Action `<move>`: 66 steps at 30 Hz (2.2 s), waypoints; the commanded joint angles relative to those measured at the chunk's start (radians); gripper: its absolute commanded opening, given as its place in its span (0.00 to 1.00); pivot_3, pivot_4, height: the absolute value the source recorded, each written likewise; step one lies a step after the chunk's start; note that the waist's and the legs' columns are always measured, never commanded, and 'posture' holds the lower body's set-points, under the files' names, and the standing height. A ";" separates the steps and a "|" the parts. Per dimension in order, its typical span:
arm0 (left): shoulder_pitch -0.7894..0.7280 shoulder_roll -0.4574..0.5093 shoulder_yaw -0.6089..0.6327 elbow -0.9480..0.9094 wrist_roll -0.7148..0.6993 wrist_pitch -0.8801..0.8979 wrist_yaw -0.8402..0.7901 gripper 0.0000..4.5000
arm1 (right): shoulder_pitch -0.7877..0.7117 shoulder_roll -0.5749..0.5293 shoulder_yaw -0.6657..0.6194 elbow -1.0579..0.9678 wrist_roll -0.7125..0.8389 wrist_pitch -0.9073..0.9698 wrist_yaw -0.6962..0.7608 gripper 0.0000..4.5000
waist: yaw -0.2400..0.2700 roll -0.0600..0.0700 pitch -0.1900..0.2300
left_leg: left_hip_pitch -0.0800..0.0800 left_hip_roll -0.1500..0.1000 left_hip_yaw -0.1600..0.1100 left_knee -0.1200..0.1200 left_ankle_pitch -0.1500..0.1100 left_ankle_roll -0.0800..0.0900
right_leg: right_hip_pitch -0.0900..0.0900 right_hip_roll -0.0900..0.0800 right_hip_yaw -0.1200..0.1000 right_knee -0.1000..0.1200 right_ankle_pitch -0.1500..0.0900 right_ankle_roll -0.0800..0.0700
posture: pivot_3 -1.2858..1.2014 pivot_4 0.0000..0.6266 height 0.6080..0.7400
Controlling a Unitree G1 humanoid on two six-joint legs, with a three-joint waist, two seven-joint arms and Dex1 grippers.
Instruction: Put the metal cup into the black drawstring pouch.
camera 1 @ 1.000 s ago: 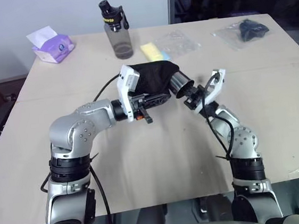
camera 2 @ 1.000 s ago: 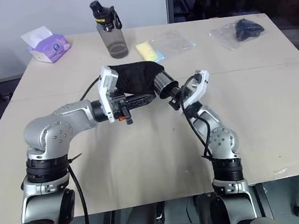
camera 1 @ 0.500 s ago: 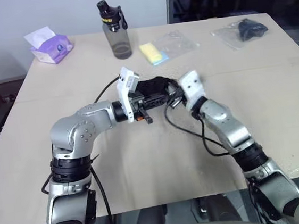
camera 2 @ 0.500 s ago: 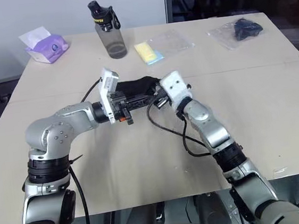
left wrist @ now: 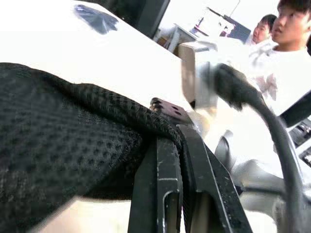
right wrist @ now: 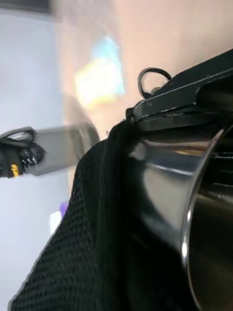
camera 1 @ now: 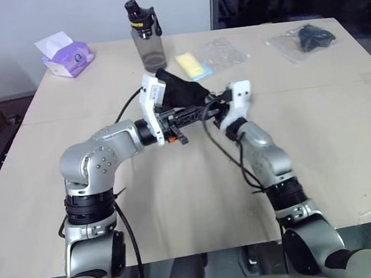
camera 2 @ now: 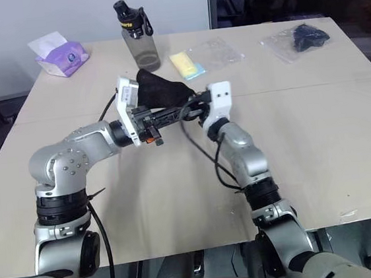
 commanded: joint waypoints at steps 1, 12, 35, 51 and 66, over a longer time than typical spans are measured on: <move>0.011 -0.003 -0.033 -0.050 -0.038 0.016 -0.024 0.00 | -0.030 0.111 -0.168 -0.070 0.284 0.115 -0.041 0.01 | -0.001 0.000 0.000 | 0.000 0.000 0.000 0.000 0.000 0.000 | 0.000 0.000 0.001 0.000 0.000 0.000 | 0.52 0.24 1.00; 0.020 -0.003 -0.033 -0.055 -0.049 0.009 -0.010 0.00 | -0.060 0.002 -0.105 -0.018 0.282 -0.002 -0.242 0.01 | -0.010 0.001 0.000 | 0.001 0.000 0.000 -0.001 0.000 0.000 | -0.001 0.003 0.000 0.001 0.000 0.000 | 0.52 0.24 1.00; 0.019 -0.002 -0.033 -0.035 -0.051 0.002 -0.004 0.00 | -0.169 0.190 -0.368 0.030 0.722 -0.102 -0.420 0.01 | 0.019 0.000 0.002 | -0.001 0.001 0.001 0.001 0.000 0.000 | 0.001 -0.001 0.000 -0.002 0.001 -0.001 | 0.52 0.24 1.00; 0.028 0.006 -0.039 -0.035 -0.044 -0.003 -0.007 0.00 | -0.148 0.100 -0.208 0.018 0.606 -0.139 -0.419 0.01 | -0.008 0.002 0.002 | 0.000 0.006 0.002 -0.002 0.000 0.000 | -0.003 0.008 0.002 0.000 0.001 -0.002 | 0.52 0.24 1.00; 0.005 0.121 0.046 0.074 -0.081 -0.036 -0.150 0.00 | 0.173 -0.210 0.007 -0.499 0.473 0.313 -0.310 0.01 | -0.006 0.002 0.002 | 0.000 0.005 0.003 -0.001 0.000 0.000 | -0.003 0.007 0.002 0.000 0.001 -0.002 | 0.52 0.24 1.00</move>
